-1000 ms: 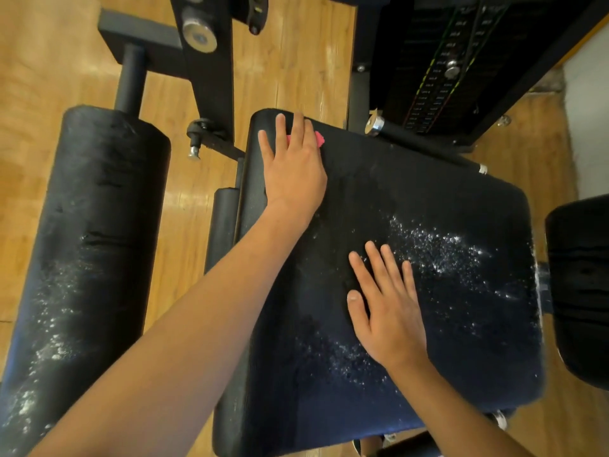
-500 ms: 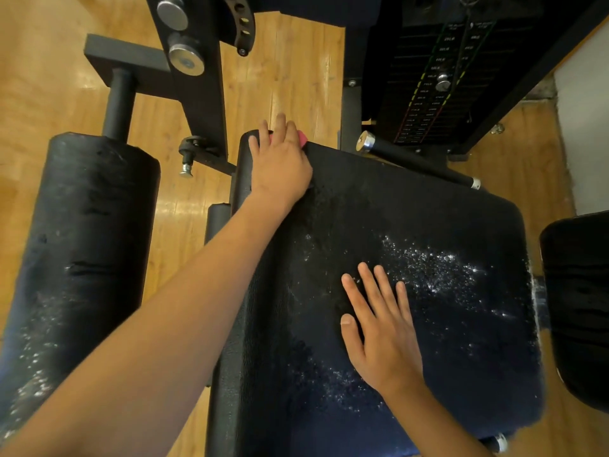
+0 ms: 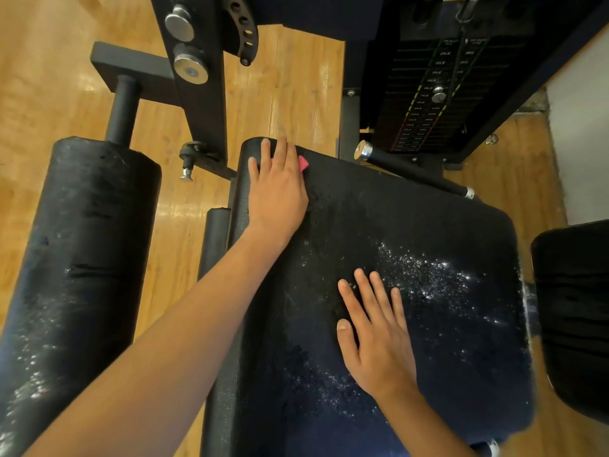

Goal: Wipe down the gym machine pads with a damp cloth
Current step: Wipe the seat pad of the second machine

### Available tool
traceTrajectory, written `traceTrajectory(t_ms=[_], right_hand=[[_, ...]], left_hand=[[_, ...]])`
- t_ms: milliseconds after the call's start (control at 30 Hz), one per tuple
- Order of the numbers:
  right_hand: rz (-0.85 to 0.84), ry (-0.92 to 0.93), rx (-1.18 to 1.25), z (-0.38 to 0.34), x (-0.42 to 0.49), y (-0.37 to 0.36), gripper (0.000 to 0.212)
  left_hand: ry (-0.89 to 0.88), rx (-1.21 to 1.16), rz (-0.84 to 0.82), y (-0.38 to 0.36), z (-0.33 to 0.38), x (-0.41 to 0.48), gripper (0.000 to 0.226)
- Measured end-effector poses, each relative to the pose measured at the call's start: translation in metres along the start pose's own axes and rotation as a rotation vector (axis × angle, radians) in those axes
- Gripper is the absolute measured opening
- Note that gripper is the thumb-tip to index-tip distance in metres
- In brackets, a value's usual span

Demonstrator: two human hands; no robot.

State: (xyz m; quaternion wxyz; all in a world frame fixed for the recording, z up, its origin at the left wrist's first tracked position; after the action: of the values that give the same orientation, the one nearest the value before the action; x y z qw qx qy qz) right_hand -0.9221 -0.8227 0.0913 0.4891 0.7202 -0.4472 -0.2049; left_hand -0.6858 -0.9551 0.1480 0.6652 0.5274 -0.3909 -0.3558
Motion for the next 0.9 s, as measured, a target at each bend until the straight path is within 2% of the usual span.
traceTrajectory(t_ms=[233, 567, 900], right_hand=[[0.001, 0.001, -0.002, 0.002, -0.001, 0.000, 0.056], [-0.002, -0.006, -0.009, 0.002, -0.001, 0.000, 0.059], [0.004, -0.002, -0.012, 0.001, 0.001, 0.000, 0.062]], left_hand=[[-0.043, 0.038, -0.034, -0.002, 0.003, 0.017, 0.053], [-0.042, -0.011, -0.015, 0.006, -0.007, -0.030, 0.053], [-0.064, 0.029, -0.012, 0.001, -0.001, 0.014, 0.050]])
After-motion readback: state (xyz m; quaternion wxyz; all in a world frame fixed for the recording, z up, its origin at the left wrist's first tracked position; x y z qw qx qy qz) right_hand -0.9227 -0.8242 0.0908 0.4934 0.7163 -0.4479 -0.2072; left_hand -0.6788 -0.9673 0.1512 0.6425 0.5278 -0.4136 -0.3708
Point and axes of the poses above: each hand's wrist, its own x-axis towards the middle knuckle, its own y-axis out of the back of the hand, z = x × y, the point moved 10 cm from there along x, towards the middle knuckle, and after that the axes turned 15 degrees about z, right-handed, at the moved point
